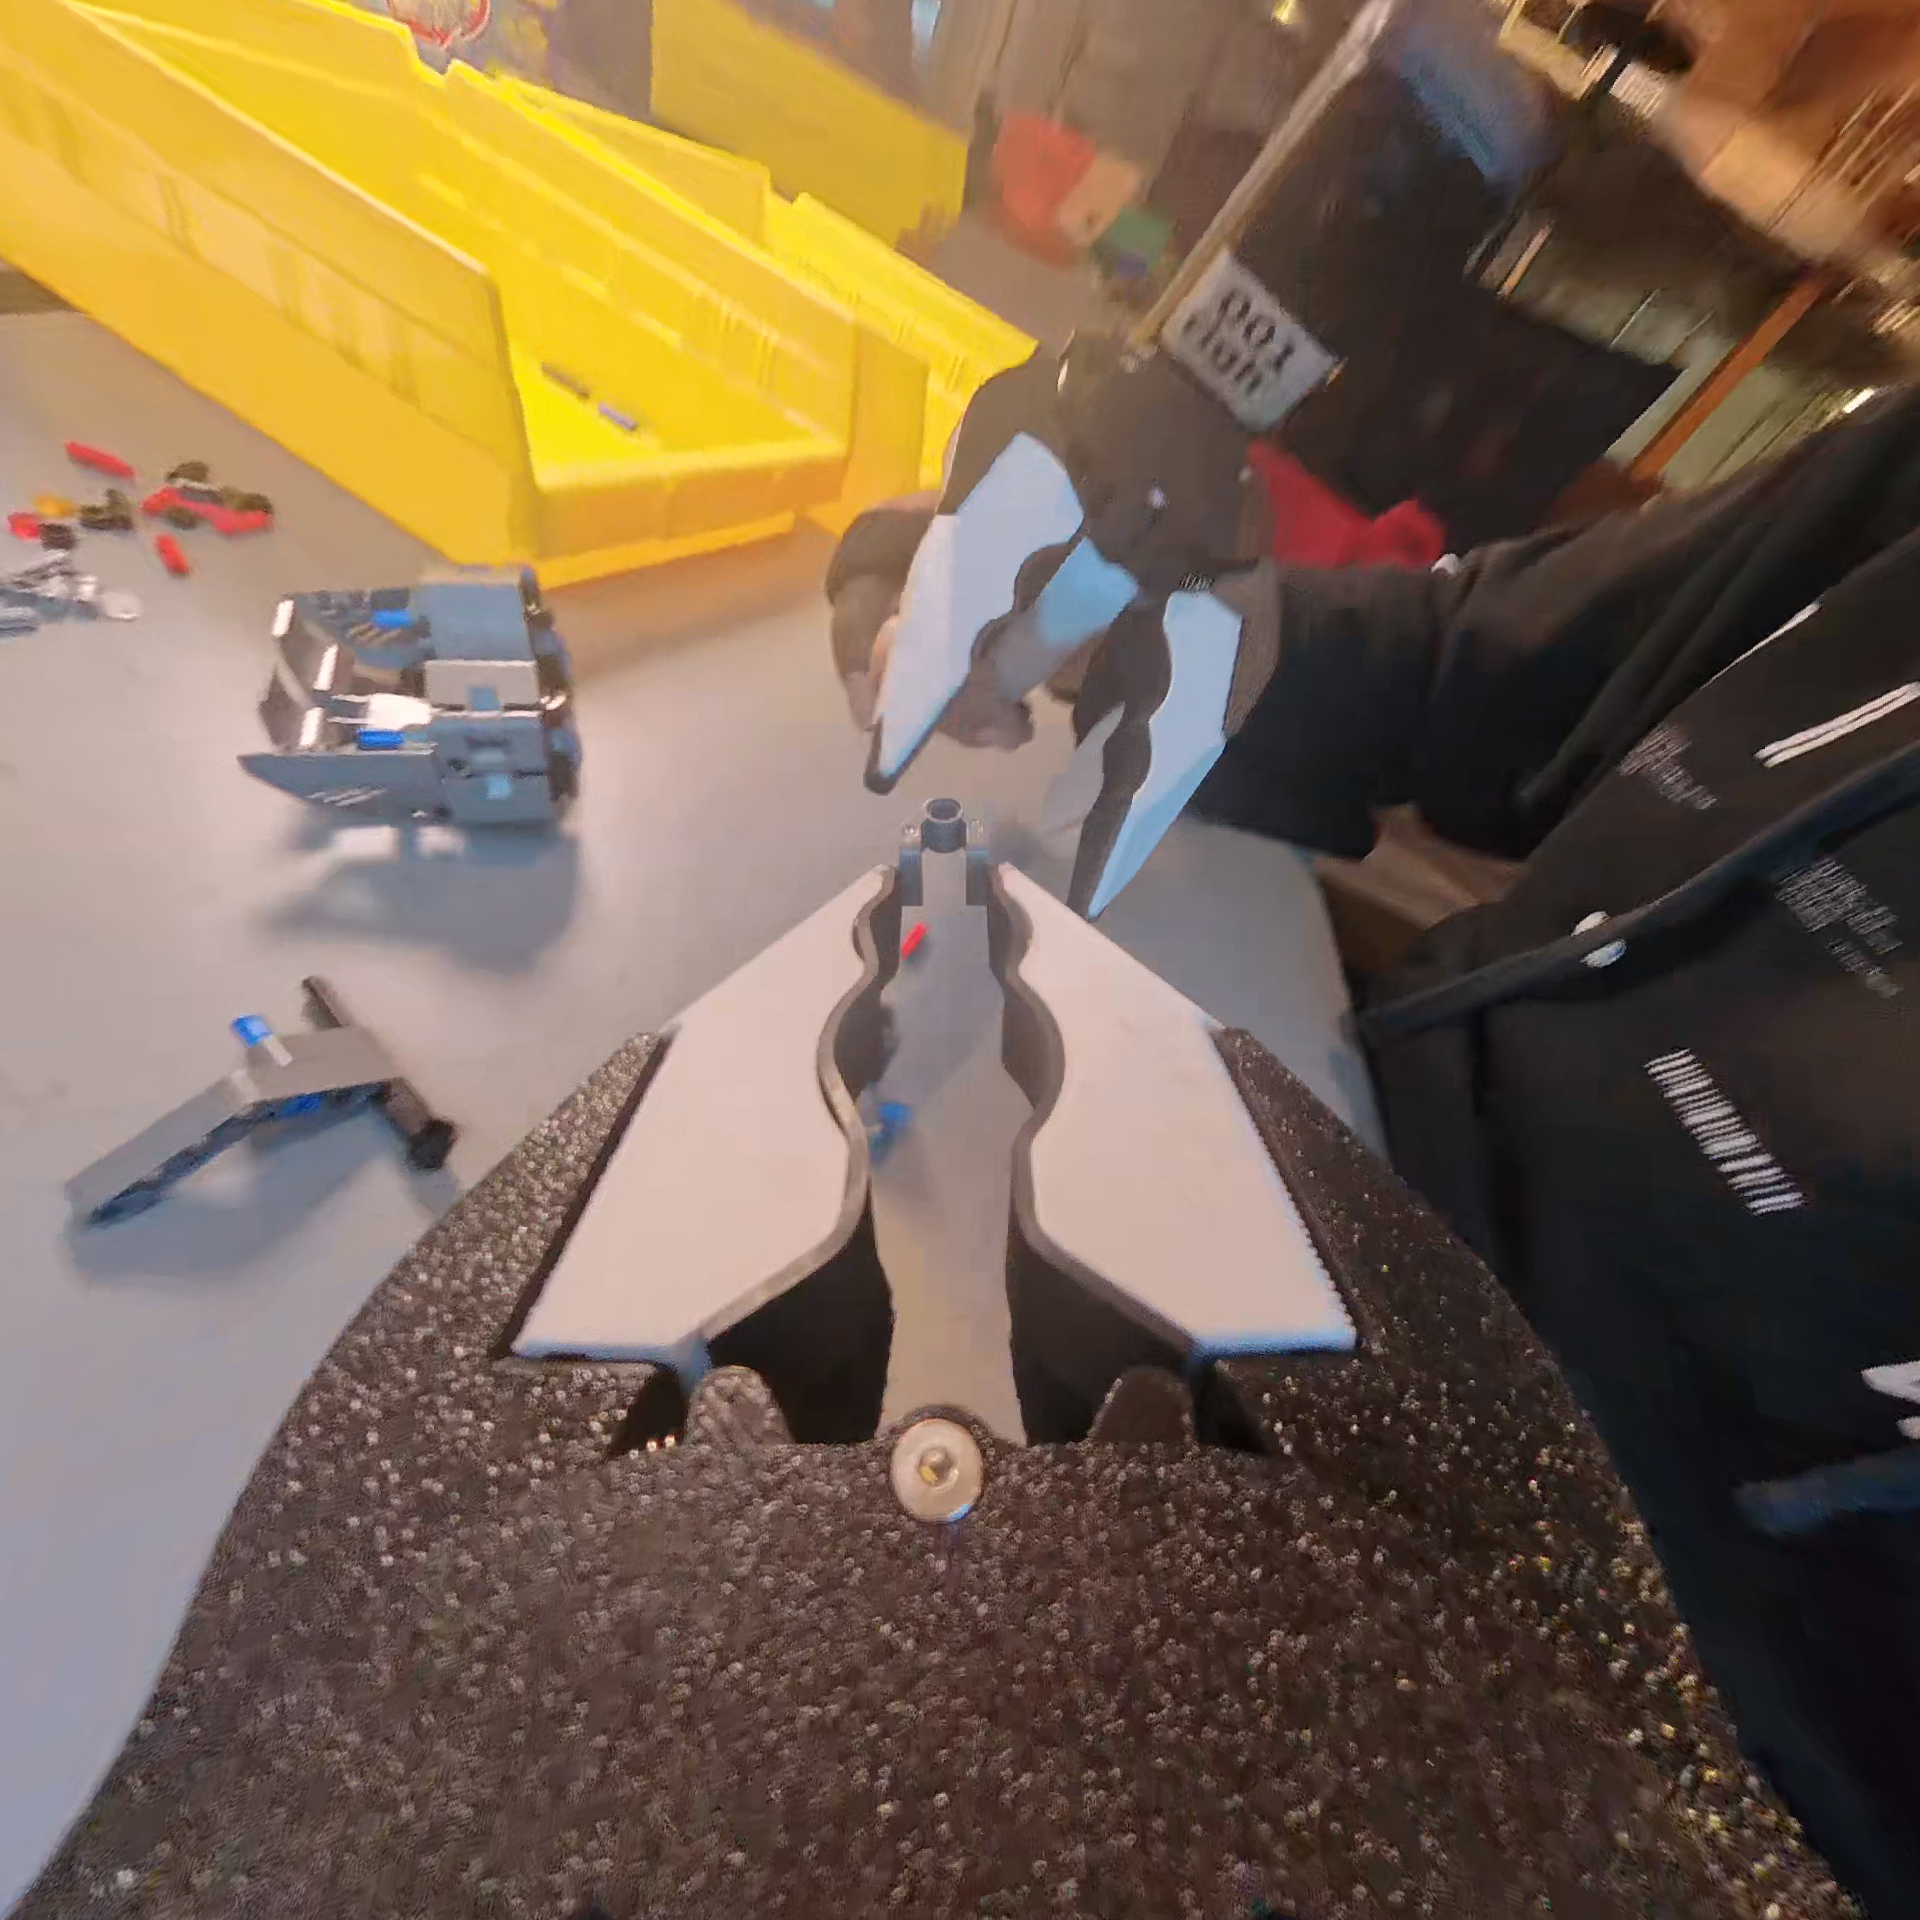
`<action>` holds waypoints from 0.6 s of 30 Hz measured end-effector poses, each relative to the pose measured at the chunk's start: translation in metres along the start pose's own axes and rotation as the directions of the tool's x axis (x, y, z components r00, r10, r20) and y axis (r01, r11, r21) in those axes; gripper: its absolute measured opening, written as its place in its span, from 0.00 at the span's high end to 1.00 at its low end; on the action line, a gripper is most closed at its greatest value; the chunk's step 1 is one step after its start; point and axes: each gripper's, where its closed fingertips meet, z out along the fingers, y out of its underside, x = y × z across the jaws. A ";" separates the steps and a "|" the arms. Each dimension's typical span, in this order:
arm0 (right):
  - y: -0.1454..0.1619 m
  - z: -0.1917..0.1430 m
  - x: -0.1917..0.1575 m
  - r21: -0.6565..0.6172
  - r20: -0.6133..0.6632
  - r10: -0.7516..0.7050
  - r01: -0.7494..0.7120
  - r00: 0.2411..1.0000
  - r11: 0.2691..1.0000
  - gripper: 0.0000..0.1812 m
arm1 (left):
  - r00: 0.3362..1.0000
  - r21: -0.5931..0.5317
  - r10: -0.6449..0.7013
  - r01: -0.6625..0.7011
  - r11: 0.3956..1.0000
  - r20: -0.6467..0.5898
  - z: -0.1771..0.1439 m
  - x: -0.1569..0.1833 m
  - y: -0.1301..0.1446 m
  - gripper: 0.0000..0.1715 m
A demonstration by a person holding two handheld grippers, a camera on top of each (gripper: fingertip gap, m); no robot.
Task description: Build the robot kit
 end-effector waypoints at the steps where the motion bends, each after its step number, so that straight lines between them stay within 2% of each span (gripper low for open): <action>1: -0.006 0.000 0.002 0.031 -0.030 -0.020 0.021 0.999 0.999 0.75 | 0.999 0.030 -0.029 0.030 0.999 -0.035 0.003 0.004 -0.003 0.91; 4: -0.021 0.000 0.004 0.094 -0.093 -0.071 0.079 0.993 0.992 0.82 | 0.986 0.089 -0.105 0.117 0.989 -0.132 0.012 0.016 -0.009 0.91; 8: -0.030 -0.004 -0.002 0.118 -0.104 -0.138 0.150 0.985 0.982 0.88 | 0.949 0.135 -0.190 0.229 0.964 -0.251 0.012 0.025 -0.016 0.91; 13: -0.033 -0.009 -0.003 0.127 -0.100 -0.164 0.176 0.981 0.976 0.90 | 0.920 0.151 -0.230 0.289 0.946 -0.317 0.010 0.028 -0.020 0.91; 18: -0.032 -0.009 -0.002 0.136 -0.099 -0.157 0.169 0.983 0.976 0.90 | 0.918 0.157 -0.237 0.298 0.941 -0.319 0.008 0.026 -0.020 0.91</action>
